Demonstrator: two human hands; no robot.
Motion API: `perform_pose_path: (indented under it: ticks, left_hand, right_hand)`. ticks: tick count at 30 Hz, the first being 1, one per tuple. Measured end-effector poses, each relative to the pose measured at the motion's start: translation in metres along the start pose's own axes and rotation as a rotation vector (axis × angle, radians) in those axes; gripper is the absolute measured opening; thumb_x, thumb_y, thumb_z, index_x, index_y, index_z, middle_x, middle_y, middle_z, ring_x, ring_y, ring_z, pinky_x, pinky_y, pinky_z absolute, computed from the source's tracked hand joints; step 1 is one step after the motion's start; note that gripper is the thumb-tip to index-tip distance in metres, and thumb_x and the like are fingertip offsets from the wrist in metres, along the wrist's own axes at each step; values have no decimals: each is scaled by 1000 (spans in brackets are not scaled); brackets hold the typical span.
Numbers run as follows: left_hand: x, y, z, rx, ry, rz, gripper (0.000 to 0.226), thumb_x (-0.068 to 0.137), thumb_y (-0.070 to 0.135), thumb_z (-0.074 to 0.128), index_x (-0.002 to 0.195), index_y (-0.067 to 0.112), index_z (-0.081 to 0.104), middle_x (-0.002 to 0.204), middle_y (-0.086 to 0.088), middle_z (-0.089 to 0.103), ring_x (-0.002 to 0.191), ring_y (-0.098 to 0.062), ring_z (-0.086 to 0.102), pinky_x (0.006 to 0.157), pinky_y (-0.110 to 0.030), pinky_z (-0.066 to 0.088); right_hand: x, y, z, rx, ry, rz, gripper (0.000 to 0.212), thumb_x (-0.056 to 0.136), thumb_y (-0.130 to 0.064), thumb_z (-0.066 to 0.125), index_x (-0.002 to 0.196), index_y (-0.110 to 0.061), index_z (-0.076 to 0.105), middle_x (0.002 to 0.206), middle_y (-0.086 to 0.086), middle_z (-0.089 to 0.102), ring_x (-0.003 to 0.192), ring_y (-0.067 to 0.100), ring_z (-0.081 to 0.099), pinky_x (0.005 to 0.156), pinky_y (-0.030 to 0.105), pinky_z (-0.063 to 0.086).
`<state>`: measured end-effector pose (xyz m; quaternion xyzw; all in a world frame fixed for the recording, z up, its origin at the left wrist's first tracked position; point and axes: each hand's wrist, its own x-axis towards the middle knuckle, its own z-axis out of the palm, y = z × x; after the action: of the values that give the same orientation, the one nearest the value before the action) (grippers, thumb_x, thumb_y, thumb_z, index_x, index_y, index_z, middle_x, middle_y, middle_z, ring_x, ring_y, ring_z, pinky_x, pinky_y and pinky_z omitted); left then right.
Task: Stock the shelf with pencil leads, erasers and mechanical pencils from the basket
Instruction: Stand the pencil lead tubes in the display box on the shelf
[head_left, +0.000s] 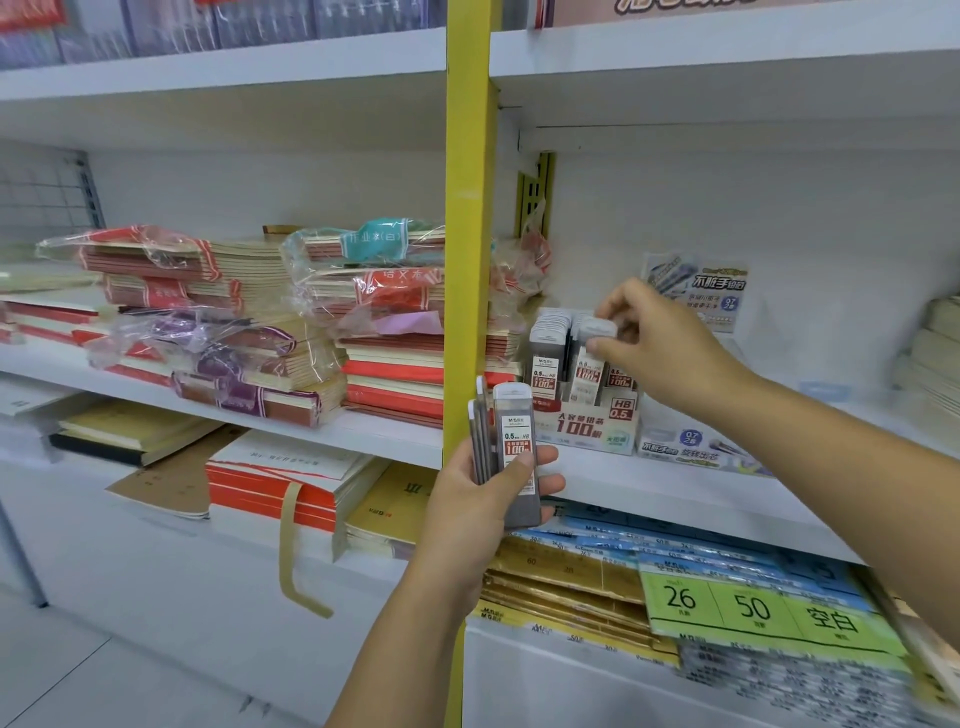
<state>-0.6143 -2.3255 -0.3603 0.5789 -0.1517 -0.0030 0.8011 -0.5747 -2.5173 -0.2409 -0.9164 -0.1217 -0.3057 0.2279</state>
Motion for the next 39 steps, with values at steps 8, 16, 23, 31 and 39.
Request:
perform_pose_path:
  ticks: [8,16,23,31,39]
  left_hand:
    - [-2,3,3,-20,-37,-24,24,93,25,64,117,29,62,105,1,77,94,-18,75,69,-30,61]
    - [-8,6,7,-25,-138,-43,29,94,22,64,122,25,59,107,-2,77,96,-22,75,72,-32,62]
    - [-6,4,4,28,-75,-71,20,95,22,63,114,19,60,99,0,77,87,-18,76,65,-29,60]
    - [-2,3,1,234,85,-13,18,89,40,69,103,31,61,77,7,73,50,0,54,49,-13,44]
    - [-2,2,0,251,81,1,11,90,40,67,99,38,61,84,11,68,60,-3,55,49,-13,43]
  right_hand:
    - [-10,1,4,-280,132,-48,30,90,-36,62,119,-27,64,97,-7,46,100,11,35,79,29,33]
    - [-66,-29,15,562,-257,94,29,87,-24,68,112,-38,62,79,-9,70,81,8,65,82,28,49]
    - [-60,-29,2,619,-29,145,22,88,-14,66,101,-30,60,77,-3,72,65,1,66,54,10,46]
    - [-15,-18,-25,287,209,-68,27,90,-15,62,96,-39,50,85,-7,66,68,-4,56,60,7,41]
    - [-8,4,4,-75,20,-16,24,85,-23,69,106,-29,60,98,-6,58,94,15,55,81,34,49]
